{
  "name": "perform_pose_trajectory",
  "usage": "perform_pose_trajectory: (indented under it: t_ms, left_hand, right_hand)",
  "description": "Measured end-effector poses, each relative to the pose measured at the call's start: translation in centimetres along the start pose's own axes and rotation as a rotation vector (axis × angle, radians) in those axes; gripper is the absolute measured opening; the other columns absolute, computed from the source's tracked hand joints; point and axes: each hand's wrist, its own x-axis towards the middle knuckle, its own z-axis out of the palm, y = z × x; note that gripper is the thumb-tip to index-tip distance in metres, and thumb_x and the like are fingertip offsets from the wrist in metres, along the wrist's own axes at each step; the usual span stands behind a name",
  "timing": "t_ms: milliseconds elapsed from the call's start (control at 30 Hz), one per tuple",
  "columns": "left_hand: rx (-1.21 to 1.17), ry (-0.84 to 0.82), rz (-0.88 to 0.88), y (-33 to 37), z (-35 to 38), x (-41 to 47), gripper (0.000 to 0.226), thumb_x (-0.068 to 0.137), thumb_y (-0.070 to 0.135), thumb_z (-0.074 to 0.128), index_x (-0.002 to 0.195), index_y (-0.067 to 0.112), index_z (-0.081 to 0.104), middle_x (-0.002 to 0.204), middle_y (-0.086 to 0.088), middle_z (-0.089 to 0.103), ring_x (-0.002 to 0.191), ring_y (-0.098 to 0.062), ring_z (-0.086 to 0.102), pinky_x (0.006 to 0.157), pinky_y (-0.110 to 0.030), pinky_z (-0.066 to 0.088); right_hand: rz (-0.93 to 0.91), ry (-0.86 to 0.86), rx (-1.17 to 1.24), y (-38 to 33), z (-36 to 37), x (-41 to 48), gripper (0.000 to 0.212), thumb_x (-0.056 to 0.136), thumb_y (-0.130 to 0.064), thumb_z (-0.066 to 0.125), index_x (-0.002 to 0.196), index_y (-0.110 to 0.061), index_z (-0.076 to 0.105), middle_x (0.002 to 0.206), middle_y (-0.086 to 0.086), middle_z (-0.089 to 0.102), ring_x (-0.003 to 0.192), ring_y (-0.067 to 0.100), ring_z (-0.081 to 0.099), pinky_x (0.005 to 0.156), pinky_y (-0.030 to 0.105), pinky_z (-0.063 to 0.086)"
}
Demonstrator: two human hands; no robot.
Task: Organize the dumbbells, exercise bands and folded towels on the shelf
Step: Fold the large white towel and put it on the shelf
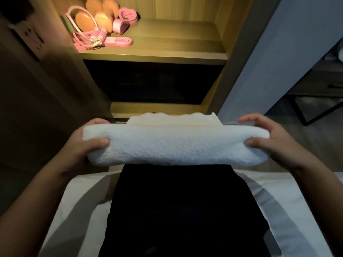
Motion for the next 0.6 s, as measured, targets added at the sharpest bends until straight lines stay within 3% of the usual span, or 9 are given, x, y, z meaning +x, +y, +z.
perform_pose_trajectory:
  t_ms: [67, 133, 167, 267, 433, 500, 600]
  left_hand:
    - [-0.132, 0.03, -0.062, 0.8, 0.3, 0.6, 0.03, 0.048, 0.029, 0.075, 0.078, 0.026, 0.077, 0.077, 0.003, 0.071, 0.07, -0.01, 0.068, 0.054, -0.019, 0.053]
    - [-0.205, 0.1, -0.128, 1.3, 0.9, 1.9, 0.05, 0.041, 0.041, 0.088, 0.085, 0.02, 0.078, 0.082, 0.0, 0.075, 0.075, -0.013, 0.072, 0.055, -0.021, 0.055]
    - [-0.226, 0.149, -0.174, 1.2, 1.3, 2.9, 0.055, 0.049, 0.047, 0.087, 0.093, 0.018, 0.075, 0.087, -0.001, 0.076, 0.081, -0.013, 0.073, 0.058, -0.022, 0.056]
    - [-0.226, 0.362, -0.325, 0.2, 2.5, 5.9, 0.032, 0.089, 0.037, 0.064, 0.112, 0.015, 0.063, 0.102, -0.006, 0.071, 0.085, -0.019, 0.07, 0.066, -0.031, 0.052]
    - [-0.142, 0.359, -0.568, -2.6, 2.5, 7.1, 0.066, 0.09, 0.048, 0.061, 0.142, 0.012, 0.043, 0.134, -0.016, 0.055, 0.117, -0.035, 0.056, 0.099, -0.048, 0.043]
    - [-0.041, 0.387, -0.633, -3.6, 2.4, 6.6, 0.056, 0.093, 0.043, 0.059, 0.135, 0.007, 0.05, 0.129, -0.016, 0.056, 0.116, -0.036, 0.054, 0.092, -0.042, 0.043]
    - [0.176, 0.371, -0.525, -3.7, 2.9, 6.2, 0.044, 0.097, 0.042, 0.051, 0.129, 0.011, 0.053, 0.116, -0.009, 0.06, 0.103, -0.026, 0.057, 0.081, -0.038, 0.045]
  right_hand:
    - [0.036, 0.098, 0.241, -0.5, -0.3, 0.9, 0.041, 0.07, -0.012, 0.067, 0.106, -0.032, 0.068, 0.101, -0.004, 0.069, 0.087, 0.012, 0.069, 0.064, 0.025, 0.056]
    - [0.105, 0.241, 0.356, -0.6, 0.0, 2.3, 0.032, 0.08, -0.017, 0.071, 0.111, -0.021, 0.067, 0.107, 0.0, 0.072, 0.097, 0.016, 0.068, 0.073, 0.031, 0.057]
    - [0.163, 0.315, 0.366, -0.5, 0.4, 3.2, 0.024, 0.086, -0.022, 0.066, 0.11, -0.018, 0.067, 0.108, 0.001, 0.072, 0.1, 0.018, 0.068, 0.079, 0.033, 0.056]
    - [0.367, 0.465, 0.31, 0.3, 1.5, 6.3, 0.021, 0.094, -0.034, 0.06, 0.104, -0.017, 0.066, 0.108, 0.005, 0.071, 0.096, 0.02, 0.066, 0.085, 0.039, 0.053]
    - [0.667, 0.28, 0.192, 3.4, 2.0, 7.9, 0.04, 0.096, -0.045, 0.05, 0.121, -0.014, 0.057, 0.113, 0.012, 0.065, 0.1, 0.03, 0.063, 0.095, 0.047, 0.049]
    - [0.667, 0.277, 0.121, 4.3, 2.1, 7.4, 0.041, 0.095, -0.041, 0.054, 0.124, -0.011, 0.058, 0.113, 0.011, 0.065, 0.1, 0.028, 0.062, 0.095, 0.047, 0.049]
    - [0.521, 0.313, -0.003, 4.6, 2.7, 7.4, 0.043, 0.099, -0.042, 0.047, 0.134, -0.016, 0.051, 0.122, 0.005, 0.061, 0.105, 0.022, 0.059, 0.091, 0.044, 0.049]
